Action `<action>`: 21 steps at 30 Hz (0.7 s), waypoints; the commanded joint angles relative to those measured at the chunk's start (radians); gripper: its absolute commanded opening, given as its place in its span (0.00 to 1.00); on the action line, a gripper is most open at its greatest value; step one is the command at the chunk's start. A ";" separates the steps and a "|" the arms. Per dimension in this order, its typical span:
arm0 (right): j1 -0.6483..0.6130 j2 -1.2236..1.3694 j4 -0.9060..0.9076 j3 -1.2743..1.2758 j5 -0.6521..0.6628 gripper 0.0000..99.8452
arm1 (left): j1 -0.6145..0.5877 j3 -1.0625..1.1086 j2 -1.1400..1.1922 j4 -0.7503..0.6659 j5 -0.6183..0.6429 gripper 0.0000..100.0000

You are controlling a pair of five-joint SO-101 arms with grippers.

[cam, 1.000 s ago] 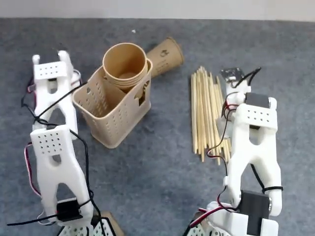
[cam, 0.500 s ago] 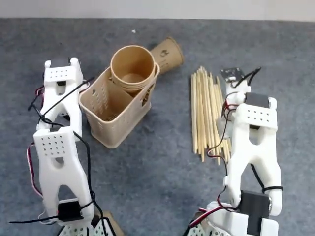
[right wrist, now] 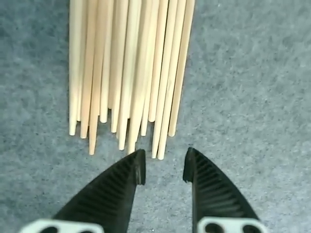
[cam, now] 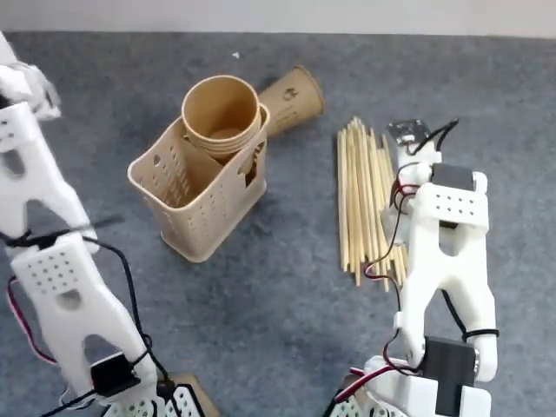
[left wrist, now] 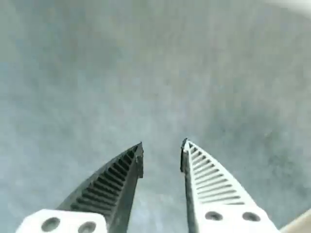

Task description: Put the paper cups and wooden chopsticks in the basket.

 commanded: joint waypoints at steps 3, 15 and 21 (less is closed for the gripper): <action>-0.012 -0.039 -0.050 0.005 0.003 0.14 | 0.104 0.183 -0.420 0.009 -0.195 0.09; -0.038 -0.050 -0.234 0.213 -0.002 0.14 | 0.470 1.173 -1.095 0.005 -0.356 0.17; -0.038 -0.050 -0.263 0.248 -0.002 0.14 | 0.440 1.066 -0.895 0.005 -0.387 0.17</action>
